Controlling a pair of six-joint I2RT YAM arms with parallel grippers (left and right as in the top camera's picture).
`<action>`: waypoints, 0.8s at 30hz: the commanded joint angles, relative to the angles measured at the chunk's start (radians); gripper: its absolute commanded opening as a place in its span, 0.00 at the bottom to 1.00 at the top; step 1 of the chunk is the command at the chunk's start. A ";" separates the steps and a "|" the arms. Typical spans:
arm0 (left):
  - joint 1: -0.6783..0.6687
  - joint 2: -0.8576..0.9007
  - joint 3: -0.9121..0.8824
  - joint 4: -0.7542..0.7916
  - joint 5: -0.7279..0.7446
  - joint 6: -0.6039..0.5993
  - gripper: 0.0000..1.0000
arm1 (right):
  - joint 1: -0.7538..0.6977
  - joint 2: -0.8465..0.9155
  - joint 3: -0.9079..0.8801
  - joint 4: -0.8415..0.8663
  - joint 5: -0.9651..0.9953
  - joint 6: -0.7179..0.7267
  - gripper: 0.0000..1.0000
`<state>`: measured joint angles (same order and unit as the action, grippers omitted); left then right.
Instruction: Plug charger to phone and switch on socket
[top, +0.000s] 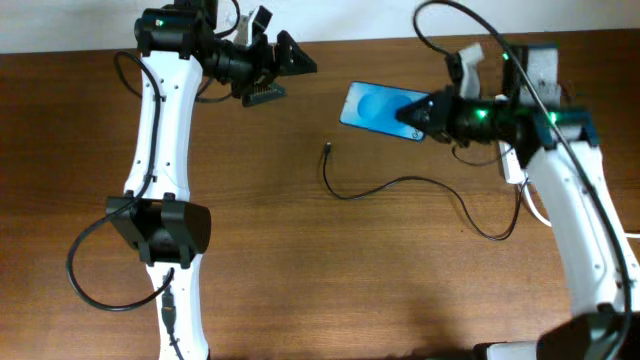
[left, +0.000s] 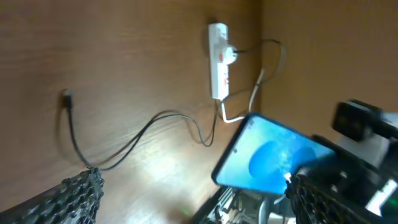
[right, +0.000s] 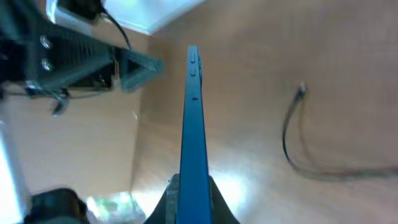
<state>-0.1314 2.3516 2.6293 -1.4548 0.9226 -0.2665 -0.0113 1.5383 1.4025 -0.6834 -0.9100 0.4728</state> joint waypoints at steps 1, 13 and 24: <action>0.002 0.003 0.019 0.000 0.142 0.108 0.99 | -0.014 -0.139 -0.182 0.314 -0.078 0.260 0.04; -0.005 0.003 0.018 0.068 0.366 0.048 0.99 | 0.276 -0.140 -0.236 0.762 0.521 0.941 0.04; -0.006 0.003 0.018 0.191 0.401 -0.283 0.93 | 0.449 -0.020 -0.236 0.957 0.742 1.056 0.04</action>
<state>-0.1352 2.3516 2.6293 -1.2724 1.3281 -0.4759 0.4030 1.5166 1.1545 0.2481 -0.2432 1.4986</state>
